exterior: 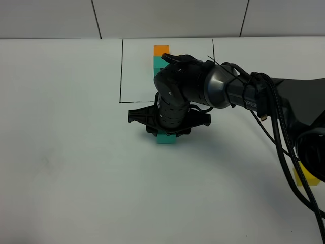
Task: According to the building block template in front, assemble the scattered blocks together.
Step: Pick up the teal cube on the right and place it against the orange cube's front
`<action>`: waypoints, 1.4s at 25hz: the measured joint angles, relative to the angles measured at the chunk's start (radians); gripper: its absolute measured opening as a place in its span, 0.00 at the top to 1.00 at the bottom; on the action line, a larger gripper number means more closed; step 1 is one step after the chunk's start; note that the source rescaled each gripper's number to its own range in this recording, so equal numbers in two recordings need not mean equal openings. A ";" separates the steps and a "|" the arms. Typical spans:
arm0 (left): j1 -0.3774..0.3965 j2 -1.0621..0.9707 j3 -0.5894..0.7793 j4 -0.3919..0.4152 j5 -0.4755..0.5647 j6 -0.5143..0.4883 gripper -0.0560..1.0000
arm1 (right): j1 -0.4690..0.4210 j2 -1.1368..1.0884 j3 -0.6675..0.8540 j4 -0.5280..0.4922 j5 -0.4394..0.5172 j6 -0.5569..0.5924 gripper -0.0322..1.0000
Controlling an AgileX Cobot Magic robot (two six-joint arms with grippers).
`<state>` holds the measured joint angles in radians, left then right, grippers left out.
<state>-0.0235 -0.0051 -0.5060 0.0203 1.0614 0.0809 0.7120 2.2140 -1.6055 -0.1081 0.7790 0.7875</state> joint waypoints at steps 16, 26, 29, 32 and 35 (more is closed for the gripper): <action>0.000 0.000 0.000 0.000 0.000 0.000 0.18 | 0.000 0.034 -0.024 -0.001 -0.009 0.002 0.73; 0.000 0.000 0.000 0.000 0.000 0.000 0.18 | 0.000 0.042 -0.029 -0.020 -0.028 0.015 0.73; 0.000 0.000 0.000 0.000 0.000 0.000 0.18 | 0.000 0.042 -0.029 -0.022 -0.029 0.018 0.73; 0.000 0.000 0.000 0.000 0.000 0.000 0.18 | 0.000 0.042 -0.029 -0.022 -0.029 0.018 0.73; 0.000 0.000 0.000 0.000 0.000 0.000 0.18 | 0.000 0.042 -0.029 -0.023 -0.029 0.018 0.73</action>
<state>-0.0235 -0.0051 -0.5060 0.0203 1.0614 0.0809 0.7120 2.2563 -1.6343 -0.1310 0.7495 0.8054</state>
